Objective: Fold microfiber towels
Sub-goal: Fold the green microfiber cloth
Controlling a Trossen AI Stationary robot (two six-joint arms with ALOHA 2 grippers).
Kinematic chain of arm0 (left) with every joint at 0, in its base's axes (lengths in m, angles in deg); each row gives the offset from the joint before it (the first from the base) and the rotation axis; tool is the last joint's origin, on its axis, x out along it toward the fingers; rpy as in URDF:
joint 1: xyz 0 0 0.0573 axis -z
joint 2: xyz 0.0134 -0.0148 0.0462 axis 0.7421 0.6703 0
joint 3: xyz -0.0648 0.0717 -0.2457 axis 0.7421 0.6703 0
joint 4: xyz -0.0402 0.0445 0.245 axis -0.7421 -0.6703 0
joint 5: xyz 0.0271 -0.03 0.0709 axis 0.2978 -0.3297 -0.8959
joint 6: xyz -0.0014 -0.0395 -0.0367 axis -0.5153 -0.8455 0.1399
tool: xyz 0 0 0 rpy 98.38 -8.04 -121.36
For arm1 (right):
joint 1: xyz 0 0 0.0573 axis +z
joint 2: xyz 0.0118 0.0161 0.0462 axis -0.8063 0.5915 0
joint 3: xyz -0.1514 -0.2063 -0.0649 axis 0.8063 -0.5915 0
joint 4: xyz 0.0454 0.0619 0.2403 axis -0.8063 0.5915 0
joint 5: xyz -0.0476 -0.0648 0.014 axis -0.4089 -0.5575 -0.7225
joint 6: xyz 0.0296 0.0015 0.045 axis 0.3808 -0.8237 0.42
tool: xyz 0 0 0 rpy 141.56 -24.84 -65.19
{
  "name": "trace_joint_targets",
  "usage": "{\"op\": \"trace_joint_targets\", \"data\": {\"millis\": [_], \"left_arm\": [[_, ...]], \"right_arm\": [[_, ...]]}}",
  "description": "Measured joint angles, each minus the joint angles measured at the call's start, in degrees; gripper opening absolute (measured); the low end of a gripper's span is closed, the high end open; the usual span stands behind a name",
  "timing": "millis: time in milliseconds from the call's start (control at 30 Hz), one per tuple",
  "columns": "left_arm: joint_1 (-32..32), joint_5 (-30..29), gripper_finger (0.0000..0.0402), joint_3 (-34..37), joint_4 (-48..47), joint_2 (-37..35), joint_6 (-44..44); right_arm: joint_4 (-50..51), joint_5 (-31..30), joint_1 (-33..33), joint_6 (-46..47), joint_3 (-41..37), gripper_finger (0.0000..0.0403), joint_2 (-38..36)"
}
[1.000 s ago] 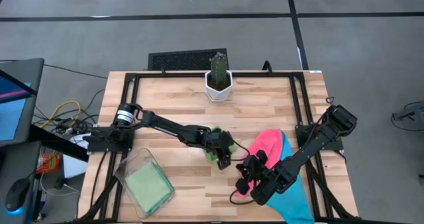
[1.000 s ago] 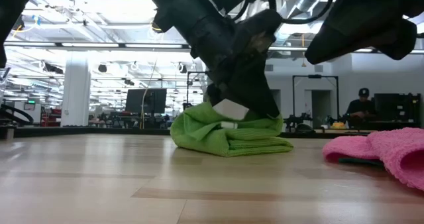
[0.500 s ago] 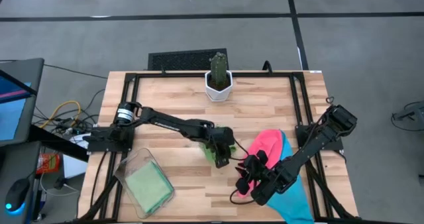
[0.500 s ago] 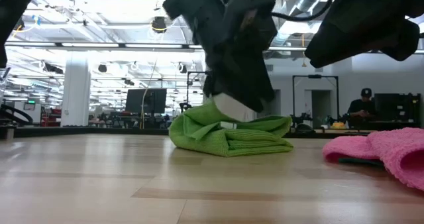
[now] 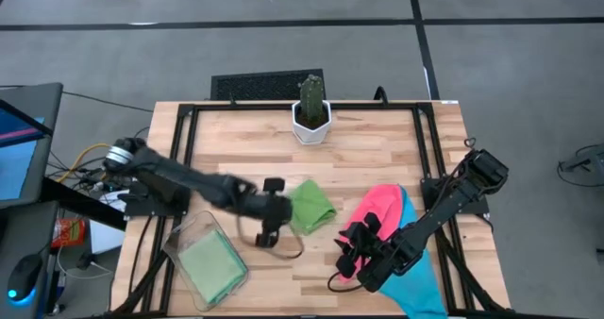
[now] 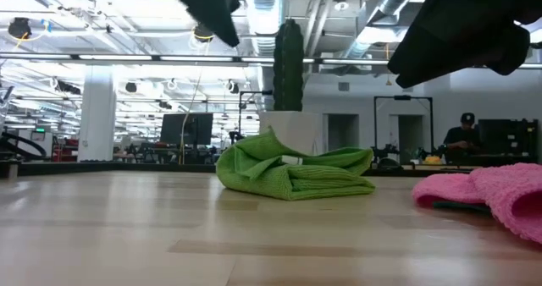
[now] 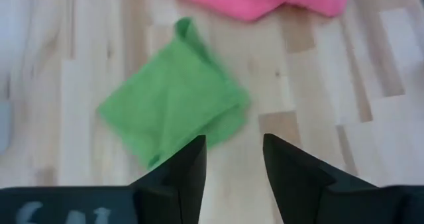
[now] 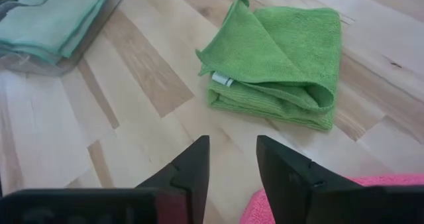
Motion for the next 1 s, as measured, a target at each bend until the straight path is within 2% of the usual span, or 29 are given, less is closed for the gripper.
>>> {"op": "trace_joint_targets", "data": {"millis": [133, 200, 267, 333, 400, 500, 600, 700, 1000], "left_arm": [[3.07, 0.70, 0.0145, 13.45, 19.08, -2.42, 3.96], [4.67, -0.05, 0.0148, 17.28, 25.53, -2.15, 8.71], [6.01, -3.55, 0.0151, 19.08, 31.63, -0.76, 12.60], [6.71, -5.66, 0.0153, 19.89, 32.24, 0.87, 15.47], [6.82, -5.04, 0.0153, 19.91, 32.76, 3.37, 16.95], [7.04, -4.31, 0.0153, 19.91, 32.69, 7.08, 17.07], [7.11, -7.41, 0.0153, 19.95, 32.72, 9.68, 15.92], [6.68, -9.36, 0.0153, 19.93, 33.06, 10.20, 16.50], [4.91, -9.88, 0.0153, 19.93, 36.53, 11.47, 19.15]], "right_arm": [[-0.17, 0.00, 0.00, -0.18, 0.00, 0.0147, 0.00], [-0.14, 0.09, 0.00, 0.10, 0.00, 0.0145, 0.00], [-0.15, 0.26, 0.00, 0.15, 0.00, 0.0145, 0.00], [-0.13, 0.30, -0.04, 0.45, -0.02, 0.0144, 0.00], [0.08, 0.42, -0.02, 1.18, 0.00, 0.0145, 0.00], [-0.12, 0.47, -0.02, 1.27, -0.01, 0.0146, 0.00], [-0.13, 0.55, -0.02, 1.31, 0.00, 0.0143, 0.00], [-0.13, 1.15, -0.02, 1.33, -0.01, 0.0140, 0.00], [-0.09, 1.73, -0.02, 1.31, 0.00, 0.0137, 0.00]]}}
